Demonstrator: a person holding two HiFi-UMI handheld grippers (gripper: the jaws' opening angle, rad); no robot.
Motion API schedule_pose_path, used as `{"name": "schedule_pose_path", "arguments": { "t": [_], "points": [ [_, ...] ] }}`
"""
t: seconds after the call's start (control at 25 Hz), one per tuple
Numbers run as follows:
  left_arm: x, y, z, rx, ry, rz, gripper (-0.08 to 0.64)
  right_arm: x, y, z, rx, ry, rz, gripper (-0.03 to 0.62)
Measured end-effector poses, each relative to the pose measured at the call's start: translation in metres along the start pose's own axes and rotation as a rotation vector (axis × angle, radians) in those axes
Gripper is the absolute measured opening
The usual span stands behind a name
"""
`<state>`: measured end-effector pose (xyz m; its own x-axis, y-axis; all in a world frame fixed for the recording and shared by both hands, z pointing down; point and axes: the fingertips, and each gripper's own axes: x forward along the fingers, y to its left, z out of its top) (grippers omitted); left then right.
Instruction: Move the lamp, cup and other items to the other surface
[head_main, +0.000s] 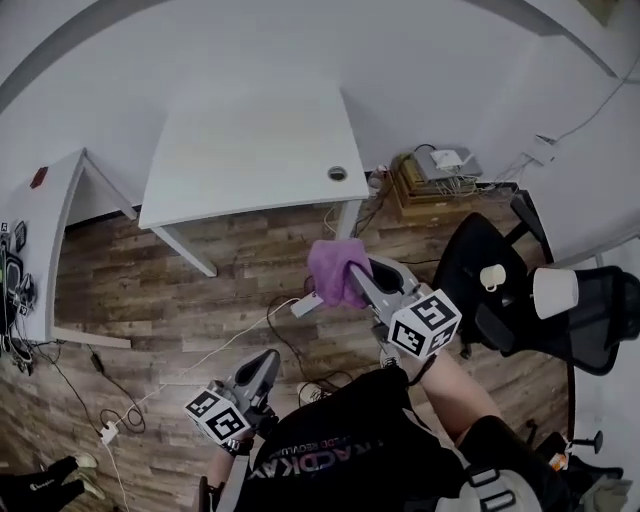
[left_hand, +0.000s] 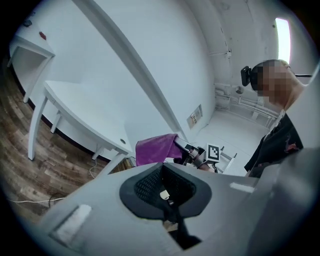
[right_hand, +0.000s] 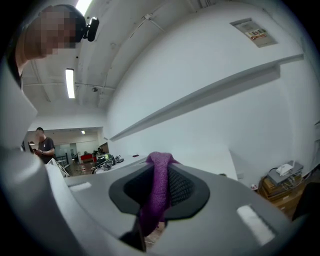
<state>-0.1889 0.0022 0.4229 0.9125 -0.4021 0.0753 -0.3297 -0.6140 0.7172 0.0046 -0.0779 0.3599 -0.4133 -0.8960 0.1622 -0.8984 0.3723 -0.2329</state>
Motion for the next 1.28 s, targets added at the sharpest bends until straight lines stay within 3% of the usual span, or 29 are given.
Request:
{"name": "schedule_pose_path", "arguments": {
  "t": [0.2,0.44,0.76,1.04,1.28],
  "points": [
    [0.058,-0.024,-0.01,0.008,0.12,-0.117,0.003,-0.066,-0.071,0.005,0.042,-0.02,-0.203,0.064],
    [0.125,-0.06,-0.048,0.005,0.24,-0.198,0.003,-0.156,-0.151,0.001,0.088,-0.047,-0.384,0.064],
    [0.216,-0.101,-0.098,-0.014,0.366,-0.22,0.003,-0.274,-0.276,-0.021,0.175,-0.045,-0.592,0.064],
    [0.289,-0.13,-0.144,-0.035,0.447,-0.202,0.003,-0.344,-0.374,-0.051,0.199,0.016,-0.682,0.064],
    [0.342,-0.15,-0.191,-0.071,0.496,-0.164,0.003,-0.367,-0.437,-0.107,0.213,0.168,-0.646,0.066]
  ]
}}
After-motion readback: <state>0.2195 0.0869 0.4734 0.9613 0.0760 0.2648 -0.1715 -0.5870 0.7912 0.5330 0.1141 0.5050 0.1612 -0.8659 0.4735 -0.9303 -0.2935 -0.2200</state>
